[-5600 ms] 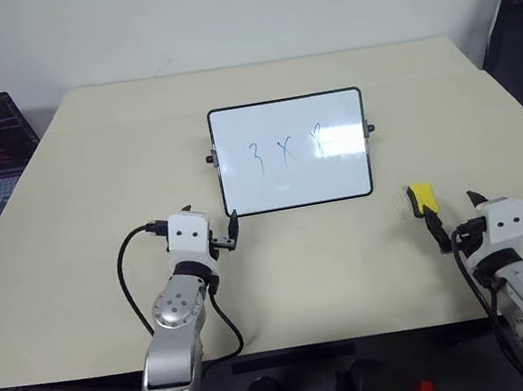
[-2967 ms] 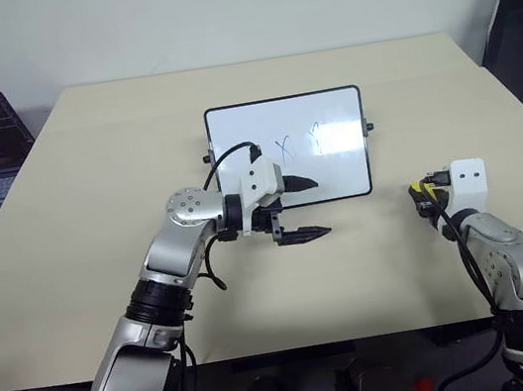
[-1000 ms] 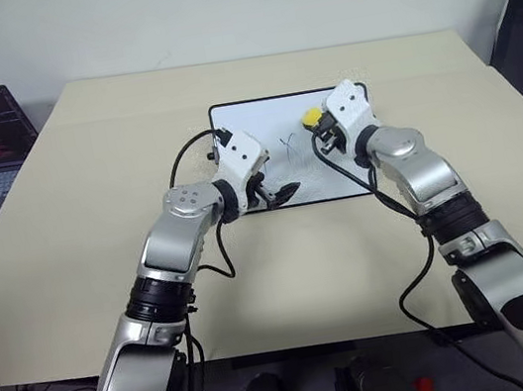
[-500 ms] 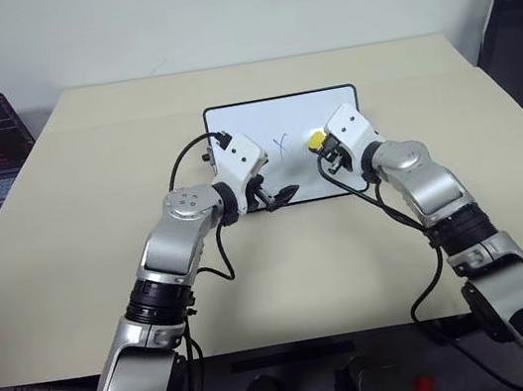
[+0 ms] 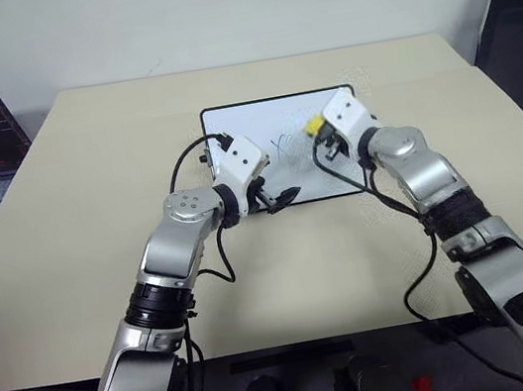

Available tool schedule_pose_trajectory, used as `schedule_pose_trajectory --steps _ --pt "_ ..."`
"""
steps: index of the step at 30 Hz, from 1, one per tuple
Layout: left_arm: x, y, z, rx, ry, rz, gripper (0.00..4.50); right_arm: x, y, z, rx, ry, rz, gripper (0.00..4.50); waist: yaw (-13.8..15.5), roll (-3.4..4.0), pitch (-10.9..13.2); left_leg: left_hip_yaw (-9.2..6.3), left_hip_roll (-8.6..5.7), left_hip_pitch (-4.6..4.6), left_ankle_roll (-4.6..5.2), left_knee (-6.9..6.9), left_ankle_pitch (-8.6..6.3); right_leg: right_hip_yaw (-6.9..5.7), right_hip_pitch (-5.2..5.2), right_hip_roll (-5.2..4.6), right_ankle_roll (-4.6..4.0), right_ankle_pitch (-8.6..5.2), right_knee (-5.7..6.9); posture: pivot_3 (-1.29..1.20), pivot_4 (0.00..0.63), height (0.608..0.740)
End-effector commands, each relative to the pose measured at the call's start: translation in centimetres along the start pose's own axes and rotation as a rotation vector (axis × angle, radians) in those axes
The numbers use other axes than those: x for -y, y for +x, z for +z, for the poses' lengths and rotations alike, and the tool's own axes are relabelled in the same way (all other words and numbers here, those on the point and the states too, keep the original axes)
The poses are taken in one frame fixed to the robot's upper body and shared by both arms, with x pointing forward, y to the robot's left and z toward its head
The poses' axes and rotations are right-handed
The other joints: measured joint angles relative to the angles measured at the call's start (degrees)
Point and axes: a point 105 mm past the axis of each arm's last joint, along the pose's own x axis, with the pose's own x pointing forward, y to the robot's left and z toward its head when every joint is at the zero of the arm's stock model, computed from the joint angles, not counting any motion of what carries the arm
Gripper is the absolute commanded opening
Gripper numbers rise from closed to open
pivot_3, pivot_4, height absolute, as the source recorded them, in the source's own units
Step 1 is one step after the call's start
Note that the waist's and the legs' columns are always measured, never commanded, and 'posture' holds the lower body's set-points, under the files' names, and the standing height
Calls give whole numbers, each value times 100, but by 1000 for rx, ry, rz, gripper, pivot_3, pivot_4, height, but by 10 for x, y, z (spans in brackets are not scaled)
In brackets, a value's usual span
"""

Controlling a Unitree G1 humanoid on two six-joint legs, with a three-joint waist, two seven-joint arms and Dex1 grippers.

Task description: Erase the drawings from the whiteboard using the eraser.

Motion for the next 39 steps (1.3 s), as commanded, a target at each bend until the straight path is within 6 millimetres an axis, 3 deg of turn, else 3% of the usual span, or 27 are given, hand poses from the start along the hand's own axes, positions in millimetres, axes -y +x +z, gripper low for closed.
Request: schedule_pose_trajectory --steps 1,6,10,13,23,32,39 --pt "-5 -7 4 10 23 26 4500 -18 -9 -15 -73 -46 106 941 -9 0 0 0 0 1 0 1 0 0 0 0 0 0 1 0 150 740" --pt "-7 -8 1 0 26 30 4500 -16 -12 -11 -68 -94 80 941 -13 0 0 0 3 5 0 1 1 0 1 3 2 1 2 0 150 740" --pt "-5 -7 1 -3 23 24 4500 16 -5 16 17 -123 -103 941 -29 0 1 6 3 5 0 2 1 6 -1 3 3 2 2 0 150 740" --pt "-3 -7 0 -5 22 20 4500 22 -2 15 9 -122 -129 941 -8 0 1 2 2 3 -1 1 1 3 -2 2 4 3 1 0 150 740" --pt "-5 -11 -4 -15 11 38 4500 -9 -9 -13 -108 -153 94 941 1 0 1 -1 0 -4 0 0 -1 -1 -2 -1 4 2 -6 0 150 740" --pt "-3 -11 -4 -16 7 37 4500 25 2 25 34 -163 -127 941 -14 0 1 2 3 3 0 1 1 3 -2 1 4 3 0 0 150 740" --pt "-1 -12 -4 -17 10 32 4500 30 11 43 106 -144 -168 941 -10 0 1 1 0 -11 -1 -6 -1 2 -10 -6 3 3 -10 0 150 740"
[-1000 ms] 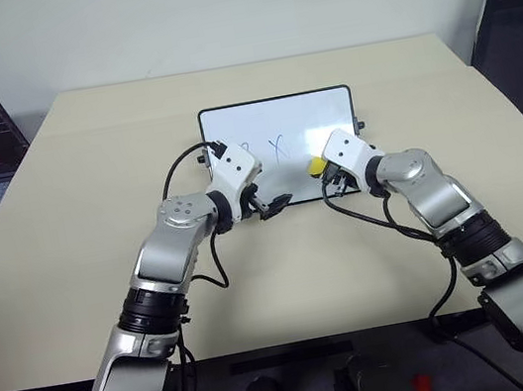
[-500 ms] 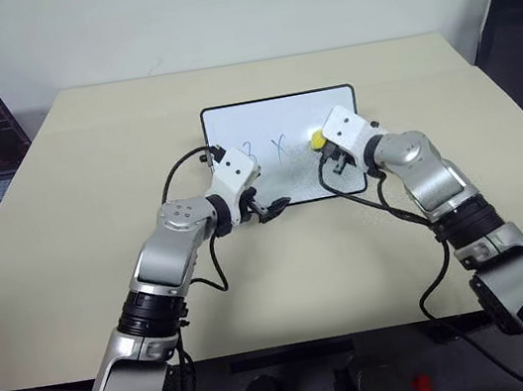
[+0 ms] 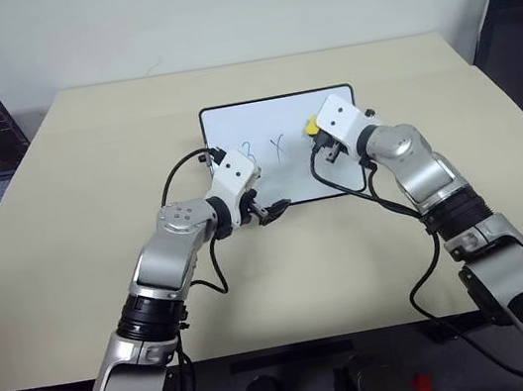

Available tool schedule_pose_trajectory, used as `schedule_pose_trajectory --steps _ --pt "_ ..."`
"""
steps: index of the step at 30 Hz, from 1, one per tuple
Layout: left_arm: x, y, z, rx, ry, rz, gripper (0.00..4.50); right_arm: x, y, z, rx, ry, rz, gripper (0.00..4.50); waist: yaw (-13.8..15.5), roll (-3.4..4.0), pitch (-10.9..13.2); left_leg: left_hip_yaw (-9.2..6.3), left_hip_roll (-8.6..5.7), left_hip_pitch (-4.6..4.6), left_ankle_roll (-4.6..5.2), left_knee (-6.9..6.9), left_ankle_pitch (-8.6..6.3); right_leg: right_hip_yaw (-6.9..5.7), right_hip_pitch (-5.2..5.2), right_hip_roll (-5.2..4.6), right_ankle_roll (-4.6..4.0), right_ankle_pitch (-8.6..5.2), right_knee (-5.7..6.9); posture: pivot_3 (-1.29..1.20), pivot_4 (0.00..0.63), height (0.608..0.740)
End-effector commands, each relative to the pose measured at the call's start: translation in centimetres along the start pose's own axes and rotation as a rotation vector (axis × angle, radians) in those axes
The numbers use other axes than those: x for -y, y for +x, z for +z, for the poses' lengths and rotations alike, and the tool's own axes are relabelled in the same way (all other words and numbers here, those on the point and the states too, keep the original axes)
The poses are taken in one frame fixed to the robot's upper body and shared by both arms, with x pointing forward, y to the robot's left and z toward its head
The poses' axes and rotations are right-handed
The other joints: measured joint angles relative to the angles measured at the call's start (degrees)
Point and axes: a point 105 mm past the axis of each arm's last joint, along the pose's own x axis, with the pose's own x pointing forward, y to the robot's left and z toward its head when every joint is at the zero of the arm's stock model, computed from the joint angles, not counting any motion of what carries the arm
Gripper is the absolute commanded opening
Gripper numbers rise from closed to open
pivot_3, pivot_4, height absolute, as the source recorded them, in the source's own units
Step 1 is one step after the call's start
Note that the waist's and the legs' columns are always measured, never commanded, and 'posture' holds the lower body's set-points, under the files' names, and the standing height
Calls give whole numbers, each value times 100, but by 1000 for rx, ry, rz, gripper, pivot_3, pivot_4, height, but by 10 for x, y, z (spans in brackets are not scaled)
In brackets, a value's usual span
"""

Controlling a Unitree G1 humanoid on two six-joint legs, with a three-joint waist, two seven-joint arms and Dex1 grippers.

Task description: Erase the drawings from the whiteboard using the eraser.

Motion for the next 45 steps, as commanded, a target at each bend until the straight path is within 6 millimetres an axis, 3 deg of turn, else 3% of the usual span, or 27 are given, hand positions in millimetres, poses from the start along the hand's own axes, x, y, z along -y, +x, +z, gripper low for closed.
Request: schedule_pose_trajectory --steps 1,9,14,18,24,29,35,41,45 --pt "-1 -5 13 37 34 15 4500 6 4 18 68 20 -29 941 -6 0 0 0 1 0 0 -1 0 0 0 -1 0 0 -1 0 150 740" --pt "1 -4 14 38 33 10 4500 -11 7 6 10 10 55 941 -8 0 0 0 -1 2 0 2 0 0 2 -2 0 0 1 0 150 740" --pt "1 -4 15 39 31 9 4500 -1 -1 -11 -39 40 28 940 -2 0 0 -3 0 2 0 2 0 -3 2 -2 0 0 2 0 150 740" --pt "2 -4 15 42 29 8 4500 -4 -18 -26 -78 66 65 940 61 0 0 -8 -5 1 0 4 0 -4 6 -2 0 0 1 0 150 740" --pt "-1 -7 11 38 11 23 4500 -33 -41 -34 -97 44 189 940 78 0 0 -7 -4 2 0 5 0 -4 7 0 1 -1 1 0 150 740" --pt "-2 -8 8 32 8 29 4500 -49 -44 -28 -66 49 209 940 13 0 0 -4 1 3 0 4 0 -3 5 2 1 -1 2 0 150 740" --pt "-6 -12 5 30 0 60 4500 -31 -50 -3 33 107 135 935 12 0 1 -4 -3 0 0 2 0 -3 3 3 1 -1 -1 0 150 740" --pt "-9 -18 -3 33 -53 95 4500 -16 -70 31 237 281 85 887 26 0 1 -10 0 -4 0 0 0 -5 3 0 1 -1 -7 0 150 740" --pt "-10 -23 -7 49 -91 133 4500 -19 -86 40 355 367 63 887 41 0 1 -15 0 -6 -1 -3 -1 -3 5 -15 1 -1 -15 0 150 740"
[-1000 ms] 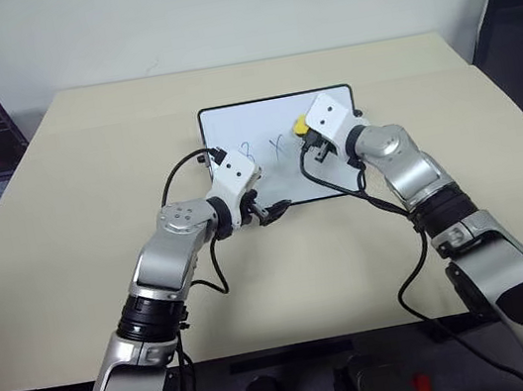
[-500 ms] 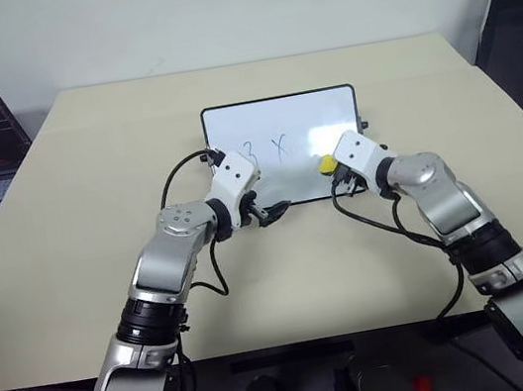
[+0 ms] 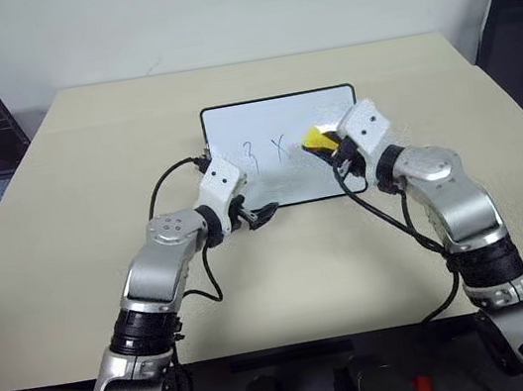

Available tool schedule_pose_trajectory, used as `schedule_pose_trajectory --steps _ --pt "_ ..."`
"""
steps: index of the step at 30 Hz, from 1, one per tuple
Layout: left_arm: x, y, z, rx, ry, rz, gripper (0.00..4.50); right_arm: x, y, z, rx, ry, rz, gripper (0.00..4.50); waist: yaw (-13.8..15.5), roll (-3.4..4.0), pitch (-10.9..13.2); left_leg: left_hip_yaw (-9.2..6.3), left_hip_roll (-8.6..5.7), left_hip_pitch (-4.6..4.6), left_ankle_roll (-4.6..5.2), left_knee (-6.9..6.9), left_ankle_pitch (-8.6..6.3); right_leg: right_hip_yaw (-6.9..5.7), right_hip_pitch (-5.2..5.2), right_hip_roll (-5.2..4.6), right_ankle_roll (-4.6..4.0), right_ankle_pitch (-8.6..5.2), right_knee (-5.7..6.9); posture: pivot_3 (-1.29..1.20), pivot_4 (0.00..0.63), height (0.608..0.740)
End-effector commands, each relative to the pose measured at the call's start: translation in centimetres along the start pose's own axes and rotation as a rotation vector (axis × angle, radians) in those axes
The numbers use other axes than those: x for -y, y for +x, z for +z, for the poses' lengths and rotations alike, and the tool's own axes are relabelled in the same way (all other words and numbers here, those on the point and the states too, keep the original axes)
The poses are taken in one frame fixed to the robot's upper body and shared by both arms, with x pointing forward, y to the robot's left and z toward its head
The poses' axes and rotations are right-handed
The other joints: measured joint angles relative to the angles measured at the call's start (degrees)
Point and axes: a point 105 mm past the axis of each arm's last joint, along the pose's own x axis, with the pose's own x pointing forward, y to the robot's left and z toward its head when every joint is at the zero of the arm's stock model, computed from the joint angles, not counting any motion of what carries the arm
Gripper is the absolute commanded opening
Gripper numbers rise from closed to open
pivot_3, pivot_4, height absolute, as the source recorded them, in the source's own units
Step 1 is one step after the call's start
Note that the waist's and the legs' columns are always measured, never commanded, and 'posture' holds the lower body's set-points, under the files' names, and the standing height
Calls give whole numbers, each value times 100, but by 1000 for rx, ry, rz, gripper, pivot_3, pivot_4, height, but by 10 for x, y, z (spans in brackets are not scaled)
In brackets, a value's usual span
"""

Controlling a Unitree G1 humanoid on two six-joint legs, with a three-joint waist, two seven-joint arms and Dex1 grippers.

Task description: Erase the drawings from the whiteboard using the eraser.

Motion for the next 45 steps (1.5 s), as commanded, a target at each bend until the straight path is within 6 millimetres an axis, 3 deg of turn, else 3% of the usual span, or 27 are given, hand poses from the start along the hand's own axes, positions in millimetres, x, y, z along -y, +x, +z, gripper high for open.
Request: schedule_pose_trajectory --steps 1,12,17,21,28,37,45 --pt "-8 -10 15 81 -22 64 4500 -2 -14 20 131 42 -25 887 10 0 0 0 -2 0 0 0 0 -1 0 -5 0 0 0 0 150 740" --pt "-25 -36 6 250 -123 301 4500 -33 -45 -10 180 219 -106 886 27 0 0 -2 -1 1 0 0 0 3 4 -10 1 0 -5 0 150 740" --pt "-22 -38 5 271 -130 317 4500 -38 -48 -28 149 205 -95 886 32 -1 0 3 -3 4 0 1 0 0 5 -9 1 0 -7 0 150 740" --pt "-22 -37 12 272 -126 311 4500 -37 -44 -29 129 164 -76 886 40 0 0 3 -2 3 0 1 0 -1 6 -7 1 0 -8 0 150 740" --pt "-23 -31 16 215 -80 264 4500 -27 -17 -40 8 -72 -38 881 38 -1 0 9 -1 6 0 2 0 -7 6 17 2 1 -8 0 150 740" --pt "-33 -18 35 160 -4 196 4500 -15 51 -5 14 -203 33 881 5 -4 4 10 2 6 -1 3 1 -7 4 24 3 3 -5 0 150 740" --pt "-35 -14 30 133 -3 177 4500 -5 87 11 -25 -271 29 880 9 -3 4 9 0 -4 -1 -8 0 -11 -4 -10 2 4 -22 0 150 740"
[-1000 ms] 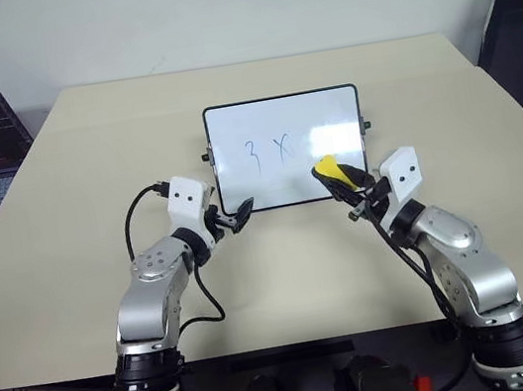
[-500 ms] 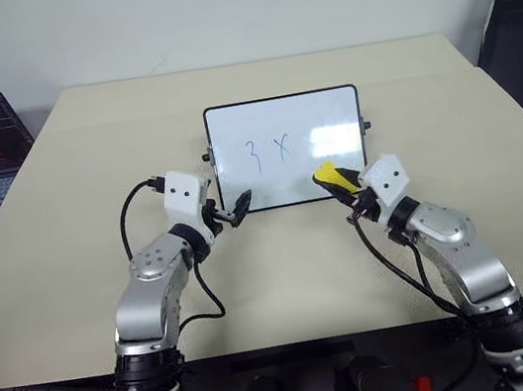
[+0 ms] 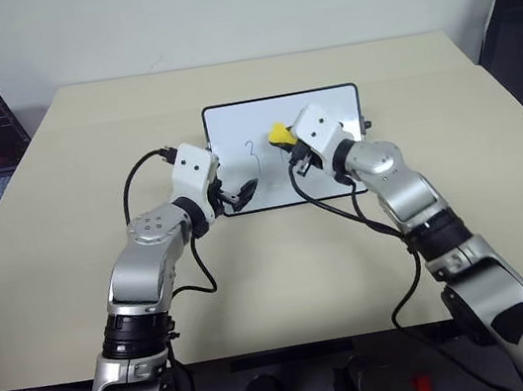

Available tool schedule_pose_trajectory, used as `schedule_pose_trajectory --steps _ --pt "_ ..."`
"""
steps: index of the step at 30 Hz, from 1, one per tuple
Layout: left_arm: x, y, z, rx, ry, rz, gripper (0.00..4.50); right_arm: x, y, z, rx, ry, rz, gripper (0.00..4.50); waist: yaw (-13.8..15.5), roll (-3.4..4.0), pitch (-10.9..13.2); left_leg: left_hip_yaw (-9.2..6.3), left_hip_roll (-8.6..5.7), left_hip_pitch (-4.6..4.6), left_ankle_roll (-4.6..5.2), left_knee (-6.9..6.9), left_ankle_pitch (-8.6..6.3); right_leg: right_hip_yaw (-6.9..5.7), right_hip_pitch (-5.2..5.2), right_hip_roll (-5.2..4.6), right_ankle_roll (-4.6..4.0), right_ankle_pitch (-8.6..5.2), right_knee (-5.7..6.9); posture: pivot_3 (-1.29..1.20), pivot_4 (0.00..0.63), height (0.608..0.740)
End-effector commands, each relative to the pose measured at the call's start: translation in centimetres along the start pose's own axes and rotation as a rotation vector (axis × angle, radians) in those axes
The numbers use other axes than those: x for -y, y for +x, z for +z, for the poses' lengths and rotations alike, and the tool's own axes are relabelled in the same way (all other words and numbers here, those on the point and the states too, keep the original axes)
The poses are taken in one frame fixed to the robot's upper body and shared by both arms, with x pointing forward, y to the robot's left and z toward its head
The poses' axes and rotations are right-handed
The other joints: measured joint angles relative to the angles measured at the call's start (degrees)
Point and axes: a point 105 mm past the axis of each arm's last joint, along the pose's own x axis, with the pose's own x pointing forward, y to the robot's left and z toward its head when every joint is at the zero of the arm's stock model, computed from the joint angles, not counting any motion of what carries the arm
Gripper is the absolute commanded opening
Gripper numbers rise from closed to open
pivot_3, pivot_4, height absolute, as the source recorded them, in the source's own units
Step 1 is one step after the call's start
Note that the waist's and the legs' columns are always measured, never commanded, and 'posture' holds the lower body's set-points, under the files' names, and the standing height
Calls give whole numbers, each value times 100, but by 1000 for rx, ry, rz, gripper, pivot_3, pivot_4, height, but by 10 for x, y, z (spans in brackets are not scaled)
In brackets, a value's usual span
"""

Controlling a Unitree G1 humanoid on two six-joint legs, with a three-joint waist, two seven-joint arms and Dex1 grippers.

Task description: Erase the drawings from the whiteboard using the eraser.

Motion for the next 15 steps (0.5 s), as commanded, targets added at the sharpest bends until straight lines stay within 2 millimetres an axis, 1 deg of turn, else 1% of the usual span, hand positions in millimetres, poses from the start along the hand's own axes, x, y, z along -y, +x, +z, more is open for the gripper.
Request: schedule_pose_trajectory --steps 1,4,8,11,13,15 --pt "1 -1 10 29 36 -11 4500 13 8 13 14 -50 -36 880 -1 0 0 0 0 0 0 -1 0 0 0 0 0 0 0 0 150 740" --pt "4 0 7 22 34 -22 4500 17 13 8 -26 -46 -41 880 -3 0 0 0 -1 1 0 -1 0 -1 1 -2 0 0 1 0 150 740" --pt "7 -1 6 22 36 -30 4500 5 13 -9 -105 -59 46 880 -8 0 0 -1 -1 0 0 -1 0 0 1 -2 0 0 1 0 150 740" --pt "8 -1 6 22 35 -32 4500 -4 9 -17 -140 -75 107 880 -14 0 0 -1 -1 1 0 0 0 0 1 -2 0 0 3 0 150 740" --pt "9 -1 6 23 35 -34 4500 -3 9 -16 -138 -81 97 880 -15 0 0 -2 -1 3 1 2 0 -1 1 -2 0 0 8 0 150 740" --pt "11 0 7 24 33 -39 4500 8 10 -12 -127 -91 33 880 -16 0 0 -1 -1 4 0 4 0 0 1 -2 0 0 13 0 150 740"
